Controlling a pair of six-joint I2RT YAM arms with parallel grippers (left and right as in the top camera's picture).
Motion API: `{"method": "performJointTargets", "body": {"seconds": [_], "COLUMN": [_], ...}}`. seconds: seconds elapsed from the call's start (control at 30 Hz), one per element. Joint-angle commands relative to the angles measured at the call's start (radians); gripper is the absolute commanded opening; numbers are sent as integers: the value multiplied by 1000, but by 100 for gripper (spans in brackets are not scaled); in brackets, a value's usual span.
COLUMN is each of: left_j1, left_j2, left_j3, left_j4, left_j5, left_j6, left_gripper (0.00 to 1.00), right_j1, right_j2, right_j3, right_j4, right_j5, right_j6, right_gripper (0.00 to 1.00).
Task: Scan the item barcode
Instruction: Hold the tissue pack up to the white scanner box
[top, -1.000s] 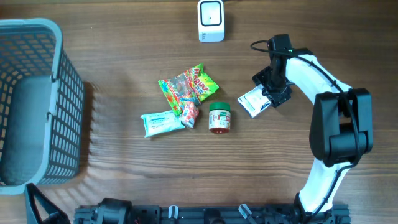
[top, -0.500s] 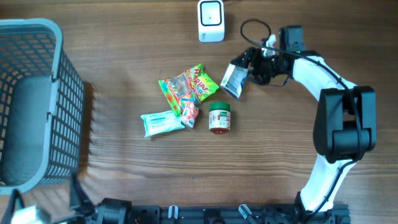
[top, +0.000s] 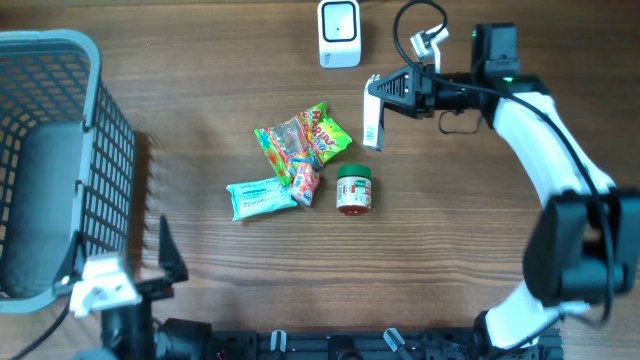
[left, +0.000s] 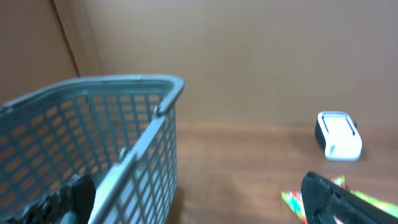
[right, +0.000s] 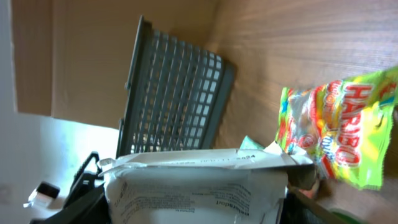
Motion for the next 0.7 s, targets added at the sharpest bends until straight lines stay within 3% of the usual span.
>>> {"method": "performJointTargets", "body": {"seconds": [0.0, 0.23, 0.4, 0.53, 0.67], "left_j1": [6, 6, 6, 6, 6], "left_j2": [0, 0, 0, 0, 0], "left_j3": [-151, -463, -513, -513, -513], "left_j4": [110, 387, 363, 312, 127], "left_j5": [98, 303, 344, 345, 345], "left_j6": [9, 8, 9, 8, 8], "left_gripper": [100, 100, 100, 100, 100], "right_j1": [30, 92, 103, 103, 103], "right_j2": [-135, -229, -231, -231, -231], "right_j3": [4, 4, 4, 4, 4], "right_j4": [-106, -209, -199, -105, 36], "right_j5": [135, 191, 196, 341, 512], "right_j6": [-92, -121, -139, -128, -129], "right_gripper": [73, 72, 73, 73, 74]}}
